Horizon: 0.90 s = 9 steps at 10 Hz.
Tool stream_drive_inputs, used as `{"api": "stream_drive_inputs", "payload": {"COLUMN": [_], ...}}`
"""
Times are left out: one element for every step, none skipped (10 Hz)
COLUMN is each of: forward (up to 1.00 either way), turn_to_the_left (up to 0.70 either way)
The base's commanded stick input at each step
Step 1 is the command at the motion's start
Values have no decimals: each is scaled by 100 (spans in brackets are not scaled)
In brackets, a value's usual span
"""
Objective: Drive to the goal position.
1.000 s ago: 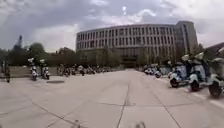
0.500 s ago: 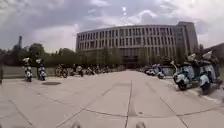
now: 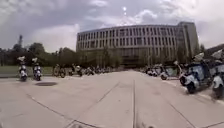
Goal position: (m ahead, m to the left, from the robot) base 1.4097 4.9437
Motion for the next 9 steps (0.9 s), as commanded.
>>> {"api": "stream_drive_inputs", "payload": {"forward": [70, 70, 70, 70, 70, 70, 70, 70, 70], "turn_to_the_left": [-14, -14, -14, -14, -14, -14, -14, -14, -7]}}
